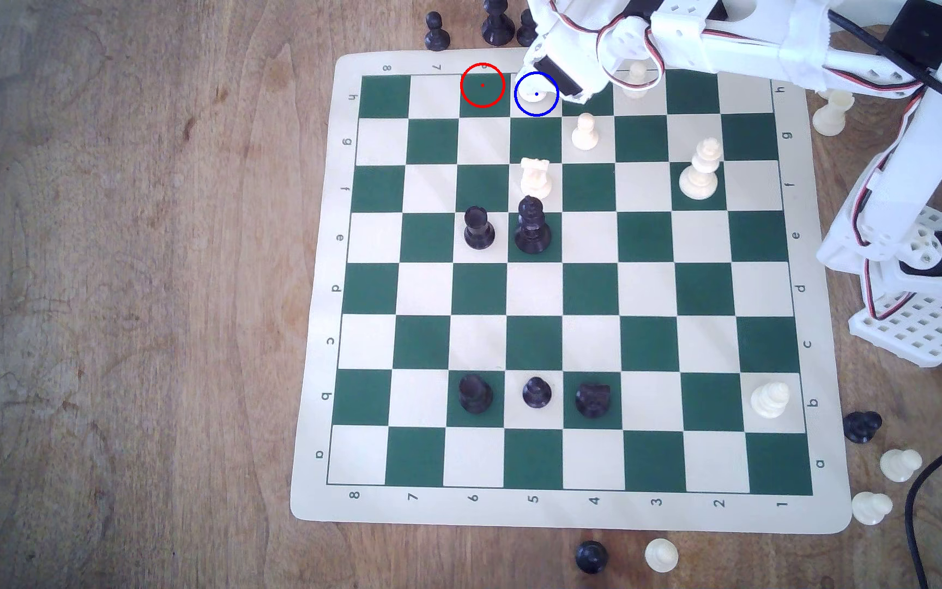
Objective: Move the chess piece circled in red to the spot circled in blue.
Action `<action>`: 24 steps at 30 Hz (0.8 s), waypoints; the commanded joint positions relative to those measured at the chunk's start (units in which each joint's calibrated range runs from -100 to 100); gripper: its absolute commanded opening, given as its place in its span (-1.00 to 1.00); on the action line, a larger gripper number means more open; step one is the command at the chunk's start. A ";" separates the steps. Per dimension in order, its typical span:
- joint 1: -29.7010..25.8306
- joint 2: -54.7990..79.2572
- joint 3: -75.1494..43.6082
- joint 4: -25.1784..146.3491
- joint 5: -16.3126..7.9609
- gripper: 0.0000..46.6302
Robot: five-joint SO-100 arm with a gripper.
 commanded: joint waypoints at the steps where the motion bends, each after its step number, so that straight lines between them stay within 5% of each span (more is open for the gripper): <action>1: 0.62 -0.88 -1.58 -0.80 0.20 -0.93; 6: 0.70 -0.20 -1.49 -0.56 0.54 -0.94; 12: 1.56 -1.39 -1.67 -1.29 0.49 -0.20; 24: -1.96 -20.74 9.75 -6.78 0.20 -0.16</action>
